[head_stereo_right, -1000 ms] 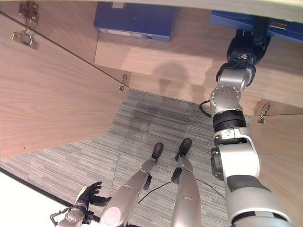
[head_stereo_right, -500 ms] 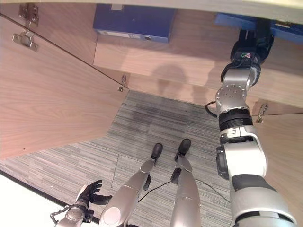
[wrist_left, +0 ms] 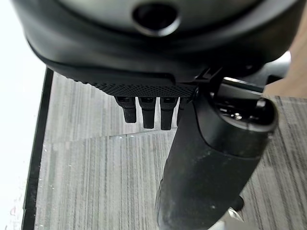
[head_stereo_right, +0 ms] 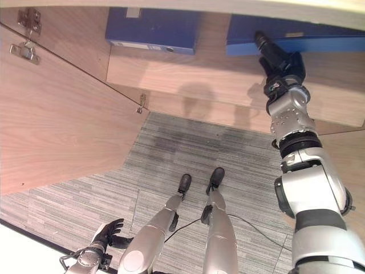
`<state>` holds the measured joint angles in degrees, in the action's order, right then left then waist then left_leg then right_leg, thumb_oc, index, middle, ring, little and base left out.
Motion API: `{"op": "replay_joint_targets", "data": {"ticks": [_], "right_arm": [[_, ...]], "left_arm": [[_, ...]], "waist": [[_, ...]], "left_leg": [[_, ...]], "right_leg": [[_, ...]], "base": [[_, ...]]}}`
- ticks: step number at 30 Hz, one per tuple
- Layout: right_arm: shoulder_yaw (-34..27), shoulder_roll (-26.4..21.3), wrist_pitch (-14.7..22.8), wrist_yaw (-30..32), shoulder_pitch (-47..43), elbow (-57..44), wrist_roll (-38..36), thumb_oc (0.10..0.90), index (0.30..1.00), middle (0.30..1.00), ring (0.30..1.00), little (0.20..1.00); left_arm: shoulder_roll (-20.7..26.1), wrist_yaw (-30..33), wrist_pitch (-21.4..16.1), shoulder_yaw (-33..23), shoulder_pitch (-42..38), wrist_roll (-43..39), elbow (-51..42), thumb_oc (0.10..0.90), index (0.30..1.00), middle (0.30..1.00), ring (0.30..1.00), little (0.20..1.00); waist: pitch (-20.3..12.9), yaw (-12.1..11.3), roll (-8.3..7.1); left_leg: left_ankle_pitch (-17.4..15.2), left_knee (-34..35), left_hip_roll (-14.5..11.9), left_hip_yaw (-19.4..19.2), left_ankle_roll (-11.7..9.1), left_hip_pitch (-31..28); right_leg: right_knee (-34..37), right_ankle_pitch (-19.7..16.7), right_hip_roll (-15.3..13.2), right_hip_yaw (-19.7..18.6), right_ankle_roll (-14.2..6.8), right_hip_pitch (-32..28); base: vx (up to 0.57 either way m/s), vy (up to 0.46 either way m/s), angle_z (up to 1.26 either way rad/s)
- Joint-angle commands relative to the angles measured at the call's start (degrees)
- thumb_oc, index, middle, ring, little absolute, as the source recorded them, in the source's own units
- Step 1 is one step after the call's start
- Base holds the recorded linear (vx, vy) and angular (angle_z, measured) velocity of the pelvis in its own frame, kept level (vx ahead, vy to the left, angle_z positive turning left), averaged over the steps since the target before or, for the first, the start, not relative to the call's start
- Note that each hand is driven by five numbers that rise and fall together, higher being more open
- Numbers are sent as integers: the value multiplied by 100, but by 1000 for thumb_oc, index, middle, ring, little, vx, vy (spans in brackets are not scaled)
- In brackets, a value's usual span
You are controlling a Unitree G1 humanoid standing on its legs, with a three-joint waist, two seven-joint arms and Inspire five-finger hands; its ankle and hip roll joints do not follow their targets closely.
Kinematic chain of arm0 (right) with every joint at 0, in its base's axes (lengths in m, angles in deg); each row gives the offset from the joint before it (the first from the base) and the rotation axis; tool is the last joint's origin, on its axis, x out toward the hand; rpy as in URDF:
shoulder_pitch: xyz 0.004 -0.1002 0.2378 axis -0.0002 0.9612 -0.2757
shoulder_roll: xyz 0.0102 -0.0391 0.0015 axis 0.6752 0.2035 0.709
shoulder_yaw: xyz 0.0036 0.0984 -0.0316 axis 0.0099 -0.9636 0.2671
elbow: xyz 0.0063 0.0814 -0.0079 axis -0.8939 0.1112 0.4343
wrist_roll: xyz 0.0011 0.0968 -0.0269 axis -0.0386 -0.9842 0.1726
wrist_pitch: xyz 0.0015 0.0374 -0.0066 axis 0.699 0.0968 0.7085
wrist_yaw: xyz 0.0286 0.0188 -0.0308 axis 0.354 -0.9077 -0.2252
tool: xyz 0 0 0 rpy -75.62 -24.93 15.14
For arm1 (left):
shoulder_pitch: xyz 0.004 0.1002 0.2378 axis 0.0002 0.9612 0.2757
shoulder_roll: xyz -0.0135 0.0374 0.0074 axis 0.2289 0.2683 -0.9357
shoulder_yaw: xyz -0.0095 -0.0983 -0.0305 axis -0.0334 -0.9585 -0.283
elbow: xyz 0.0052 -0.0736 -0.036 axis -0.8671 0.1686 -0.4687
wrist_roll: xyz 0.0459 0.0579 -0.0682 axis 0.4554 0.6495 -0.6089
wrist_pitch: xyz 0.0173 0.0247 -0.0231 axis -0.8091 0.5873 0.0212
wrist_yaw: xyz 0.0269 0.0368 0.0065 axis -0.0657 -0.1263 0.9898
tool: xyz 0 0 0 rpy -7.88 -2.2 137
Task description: Put the empty folder in the office cabinet
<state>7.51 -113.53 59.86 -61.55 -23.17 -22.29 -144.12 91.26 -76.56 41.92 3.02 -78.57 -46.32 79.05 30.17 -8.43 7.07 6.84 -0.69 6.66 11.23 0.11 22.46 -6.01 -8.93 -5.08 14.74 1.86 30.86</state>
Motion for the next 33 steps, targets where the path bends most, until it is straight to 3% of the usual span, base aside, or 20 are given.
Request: {"op": "replay_joint_targets", "data": {"ticks": [1, 12, 15, 19, 22, 24, 25, 26, 27, 28, 29, 30, 31, 32, 33], "right_arm": [[414, -191, 212, -461, -242, -427, 387, 800, 900, 900, 900, 900], [-89, -28, 748, -630, 75, -1206, -79, 800, 900, 900, 900, 900], [-375, 135, 993, -600, 94, -1339, -348, 800, 900, 900, 900, 900], [-1130, 725, 1635, -641, 294, -1803, -1120, 800, 900, 900, 900, 900], [-1463, 1060, 1932, -699, 531, -2095, -1434, 800, 900, 900, 900, 900], [-1397, 1058, 1941, -683, 576, -2071, -1422, 800, 900, 900, 900, 900], [-1265, 981, 1884, -627, 568, -1982, -1271, 800, 900, 900, 900, 900], [-573, 413, 1203, -395, 466, -1380, -254, 800, 900, 900, 900, 900], [-547, 400, 1173, -398, 408, -1339, -237, 800, 900, 900, 900, 900], [-158, 124, 774, -395, 271, -1016, 412, 800, 900, 900, 900, 900], [887, -409, 13, -490, -77, -352, 1961, 800, 900, 900, 900, 900], [920, -406, 9, -504, -125, -321, 1968, 800, 900, 900, 900, 900], [1965, -603, -489, -680, -535, 166, 3824, 800, 900, 900, 900, 900], [1988, -595, -488, -688, -565, 183, 3829, 800, 900, 900, 900, 900], [2551, -568, -637, -744, -794, 402, 4904, 800, 900, 900, 900, 900]], "left_arm": [[648, -10, 139, 100, 571, 138, 193, 800, 900, 900, 900, 900], [595, -1, 108, -15, 685, 121, 100, 800, 900, 900, 900, 900], [572, 34, 107, -30, 694, 100, 104, 800, 900, 900, 900, 900], [485, 159, 92, -36, 710, 67, 47, 800, 900, 900, 900, 900], [455, 258, 80, -41, 696, 109, 3, 800, 900, 900, 900, 900], [466, 282, 70, -35, 693, 142, -5, 800, 900, 900, 900, 900], [490, 288, 59, -39, 695, 145, -12, 800, 900, 900, 900, 900], [587, 233, 25, -85, 700, 116, 46, 800, 900, 900, 900, 900], [560, 232, 23, -84, 688, 113, 49, 800, 900, 900, 900, 900], [583, 188, 6, -101, 661, 99, 125, 800, 900, 900, 900, 900], [625, 113, -7, -77, 651, 144, 298, 800, 900, 900, 900, 900], [600, 114, -10, -84, 642, 145, 305, 800, 900, 900, 900, 900], [633, 128, 3, -41, 650, 249, 376, 800, 900, 900, 900, 900], [615, 130, 2, -49, 646, 251, 379, 800, 900, 900, 900, 900], [613, 131, 11, -39, 647, 287, 379, 800, 900, 900, 900, 900]], "waist": [[-217, -172, -101], [-222, -206, -29], [-232, -235, -5], [-260, -313, 105], [-265, -348, 167], [-268, -363, 171], [-267, -376, 166], [-268, -390, 106], [-257, -381, 130], [-245, -363, 90], [-225, -328, -56], [-214, -312, -39], [-175, -273, -159], [-165, -256, -147], [-153, -237, -191]], "left_leg": [[-521, 227, -168, -10, -49, -374], [-413, 492, -200, -88, -57, -444], [-409, 521, -200, -116, -61, -447], [-437, 551, -184, -173, -81, -444], [-438, 549, -186, -213, -96, -454], [-435, 550, -185, -217, -104, -456], [-425, 547, -190, -225, -113, -455], [-397, 545, -202, -243, -134, -446], [-400, 545, -204, -245, -135, -444], [-390, 545, -218, -257, -143, -429], [-361, 547, -238, -289, -156, -383], [-363, 546, -240, -290, -156, -383], [-342, 547, -257, -303, -156, -347], [-343, 546, -257, -300, -156, -349], [-337, 544, -266, -317, -161, -332]], "right_leg": [[-512, 1131, 194, -252, -310, -186], [-234, 988, 222, -211, -402, -268], [-212, 982, 223, -189, -429, -270], [-171, 979, 206, -136, -483, -271], [-188, 987, 180, -98, -510, -274], [-188, 983, 175, -94, -512, -276], [-193, 980, 165, -81, -518, -279], [-184, 944, 140, -47, -523, -272], [-185, 945, 142, -49, -523, -269], [-171, 924, 136, -28, -522, -266], [-125, 860, 128, 0, -520, -255], [-124, 859, 130, 0, -520, -256], [-79, 801, 124, 36, -513, -261], [-80, 803, 125, 39, -513, -264], [-70, 780, 119, 62, -515, -262]], "base": [[0, 0, 0], [-1, 12, -4], [9, 21, -8], [14, 37, -6], [12, 35, -6], [4, 18, -6], [-6, 25, -5], [0, 0, 0], [0, 0, 0], [-31, 4, 5], [-32, 3, 6], [-48, -4, 7], [-23, -6, 4], [-32, -2, -2], [-7, 6, -11]]}}
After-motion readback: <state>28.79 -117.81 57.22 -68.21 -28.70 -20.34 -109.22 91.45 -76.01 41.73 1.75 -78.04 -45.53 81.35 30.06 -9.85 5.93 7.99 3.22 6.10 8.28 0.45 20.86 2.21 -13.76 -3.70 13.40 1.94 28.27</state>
